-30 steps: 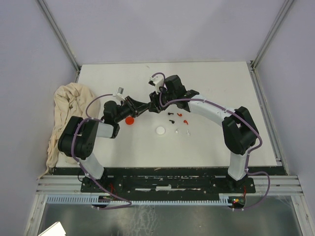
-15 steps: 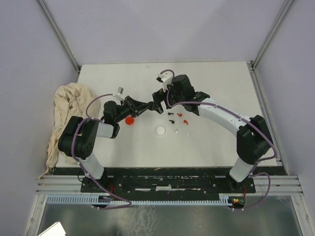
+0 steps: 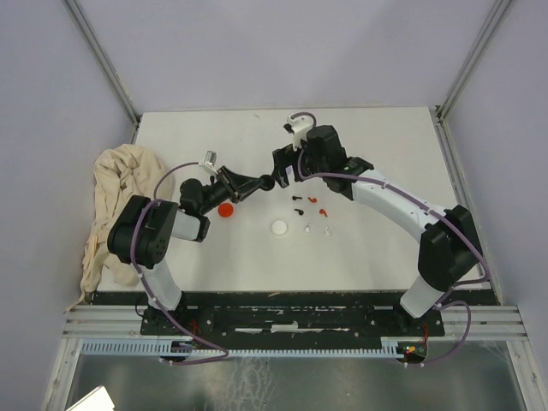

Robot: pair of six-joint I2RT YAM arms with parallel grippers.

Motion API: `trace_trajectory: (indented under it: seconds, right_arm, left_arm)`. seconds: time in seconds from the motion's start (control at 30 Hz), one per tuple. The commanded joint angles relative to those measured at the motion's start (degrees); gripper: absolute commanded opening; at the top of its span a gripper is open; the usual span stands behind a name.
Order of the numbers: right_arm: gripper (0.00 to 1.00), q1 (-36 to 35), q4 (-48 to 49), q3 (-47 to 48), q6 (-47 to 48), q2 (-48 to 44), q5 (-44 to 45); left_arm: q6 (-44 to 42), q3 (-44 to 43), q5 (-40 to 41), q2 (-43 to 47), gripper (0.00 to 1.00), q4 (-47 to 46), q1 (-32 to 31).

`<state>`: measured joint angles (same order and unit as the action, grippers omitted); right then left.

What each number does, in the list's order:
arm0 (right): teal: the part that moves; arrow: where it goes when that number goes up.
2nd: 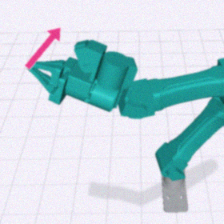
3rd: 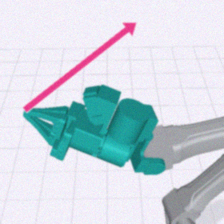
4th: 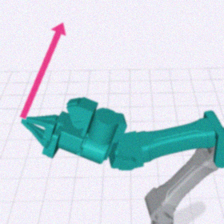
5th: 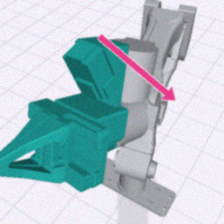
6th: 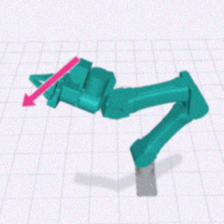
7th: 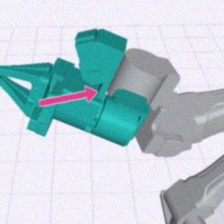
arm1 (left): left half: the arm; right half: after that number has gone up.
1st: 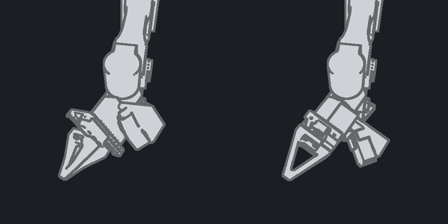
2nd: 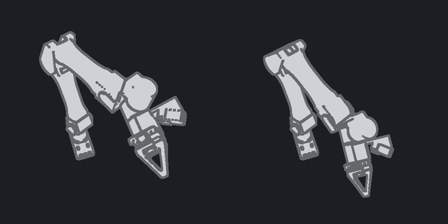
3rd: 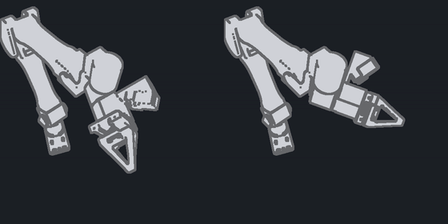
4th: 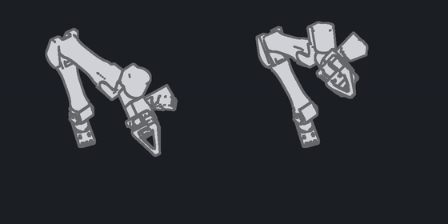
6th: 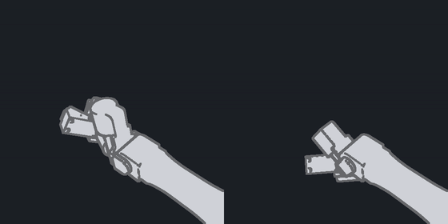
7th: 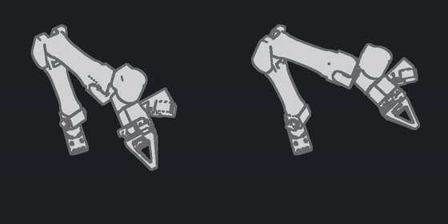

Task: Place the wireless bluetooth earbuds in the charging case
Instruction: Open the charging case.

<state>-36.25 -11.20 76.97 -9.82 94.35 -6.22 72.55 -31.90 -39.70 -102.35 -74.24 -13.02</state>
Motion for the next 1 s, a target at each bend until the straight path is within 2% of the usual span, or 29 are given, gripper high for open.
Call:
trace_trajectory:
  seconds: [0.0, 0.23, 0.6, 0.97]
  right_arm:
    - [0.99, 0.09, 1.27, 0.71, -1.25, 2.35, 0.91]
    - [0.99, 0.52, 1.91, 0.88, -2.54, 6.81, 1.65]
    - [0.99, 1.25, 4.85, -0.50, -3.11, 6.31, 0.96]
    - [0.99, 1.29, 7.55, 0.14, -4.85, 7.51, -5.44]
  left_arm:
    - [3.59, -0.10, -1.89, -0.40, 0.03, -7.95, -0.35]
    - [4.35, -0.36, -1.93, 1.26, 0.03, -7.67, -0.56]
    - [6.66, -0.62, -2.61, -0.55, 0.03, -10.37, -0.96]
    - [10.50, -1.38, -1.64, -3.15, 0.03, -14.38, -2.10]
